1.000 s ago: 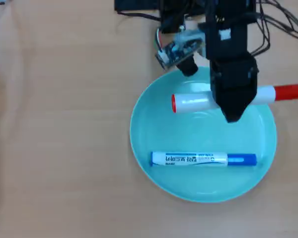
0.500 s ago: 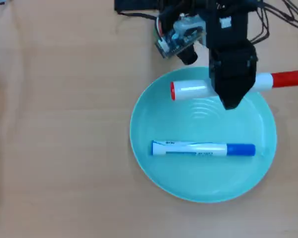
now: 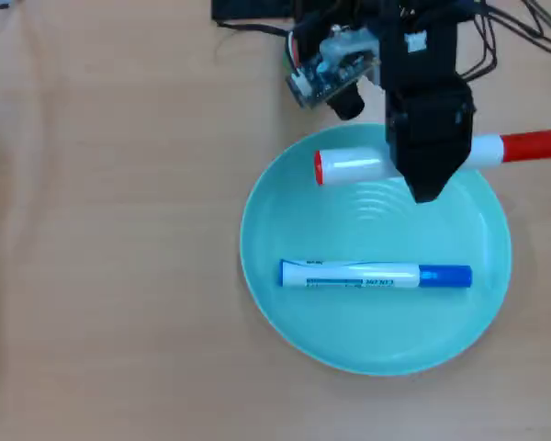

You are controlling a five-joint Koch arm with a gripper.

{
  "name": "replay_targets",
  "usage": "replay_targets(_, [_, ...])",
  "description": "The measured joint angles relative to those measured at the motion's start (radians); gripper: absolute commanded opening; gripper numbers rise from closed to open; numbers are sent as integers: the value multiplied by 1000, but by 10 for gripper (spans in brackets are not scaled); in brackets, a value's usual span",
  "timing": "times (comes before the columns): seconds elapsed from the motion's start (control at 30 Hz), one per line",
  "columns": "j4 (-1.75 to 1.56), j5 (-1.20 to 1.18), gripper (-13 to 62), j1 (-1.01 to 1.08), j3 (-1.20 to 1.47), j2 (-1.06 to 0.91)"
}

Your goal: Pick up the red pen.

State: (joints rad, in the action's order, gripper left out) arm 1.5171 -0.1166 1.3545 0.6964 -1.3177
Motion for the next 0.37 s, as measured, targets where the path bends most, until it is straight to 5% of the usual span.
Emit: replay_targets(0.37, [0,0,-77,-5,0,-2])
